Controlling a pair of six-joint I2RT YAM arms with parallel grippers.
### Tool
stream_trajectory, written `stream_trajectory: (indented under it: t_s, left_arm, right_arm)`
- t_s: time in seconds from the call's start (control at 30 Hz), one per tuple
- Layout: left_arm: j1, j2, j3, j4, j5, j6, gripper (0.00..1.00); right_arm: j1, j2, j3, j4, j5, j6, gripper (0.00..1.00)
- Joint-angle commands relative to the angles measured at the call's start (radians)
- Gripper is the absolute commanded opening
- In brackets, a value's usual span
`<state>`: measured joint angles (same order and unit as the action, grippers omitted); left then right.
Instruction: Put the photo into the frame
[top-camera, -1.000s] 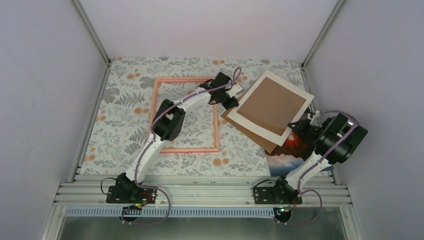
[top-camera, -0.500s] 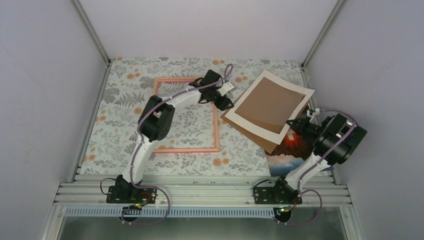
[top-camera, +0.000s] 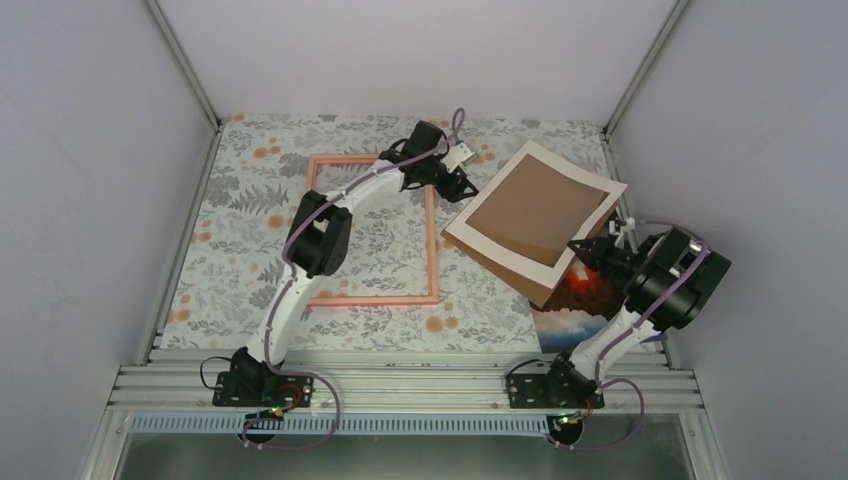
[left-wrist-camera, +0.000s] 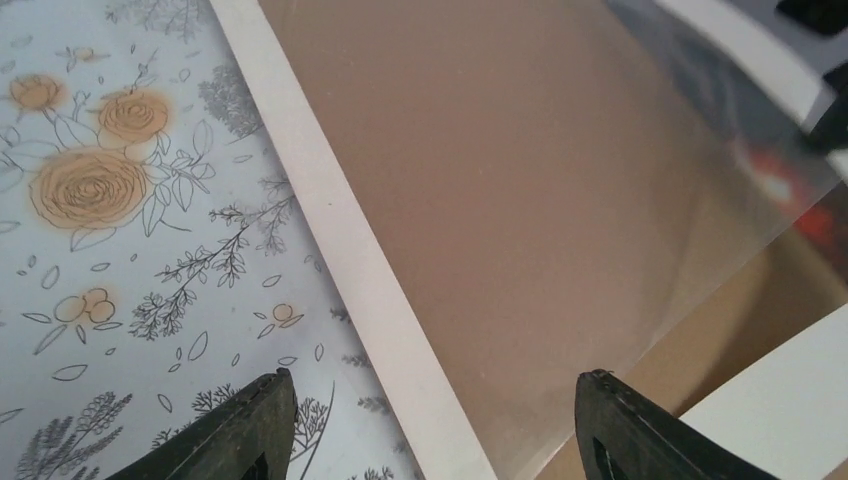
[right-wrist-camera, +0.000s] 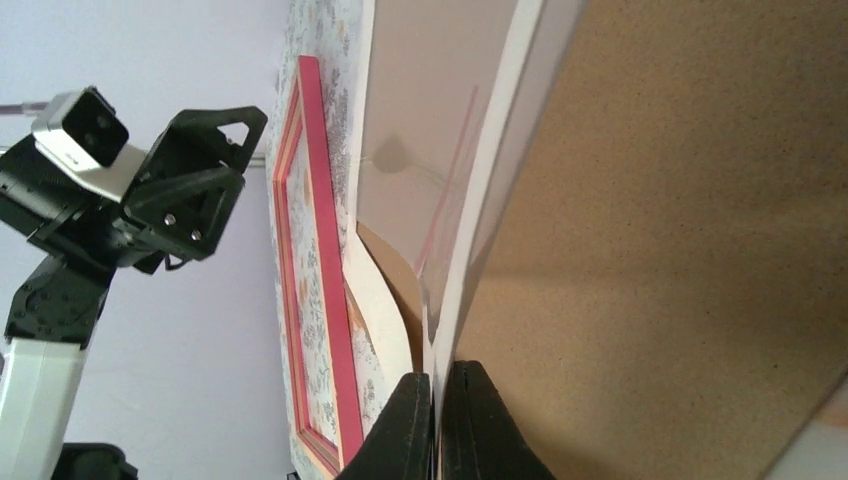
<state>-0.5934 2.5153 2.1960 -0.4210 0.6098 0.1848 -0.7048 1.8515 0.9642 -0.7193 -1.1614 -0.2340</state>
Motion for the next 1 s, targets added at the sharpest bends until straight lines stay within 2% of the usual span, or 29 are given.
stream_trajectory:
  t_s: [0.0, 0.67, 0.8, 0.9, 0.97]
  left_arm:
    - [0.036, 0.12, 0.153, -0.107, 0.205, -0.24, 0.7]
    - [0.015, 0.235, 0.149, -0.023, 0.247, -0.446, 0.64]
    - [0.004, 0.242, 0.162, -0.048, 0.143, -0.465, 0.59]
    - [0.004, 0.216, 0.174, -0.077, 0.03, -0.454, 0.62]
    - [0.004, 0.191, 0.188, -0.083, -0.094, -0.449, 0.63]
  right_arm:
    - [0.03, 0.056, 0.035, 0.009, 0.024, -0.02, 0.04]
    - [0.087, 0.13, 0.055, 0.019, 0.178, -0.035, 0.04]
    - [0.107, 0.14, 0.07, 0.013, 0.224, -0.031, 0.04]
    - [0.11, 0.144, 0.084, 0.011, 0.275, -0.024, 0.04]
    - [0.11, 0.146, 0.089, 0.01, 0.311, -0.023, 0.04]
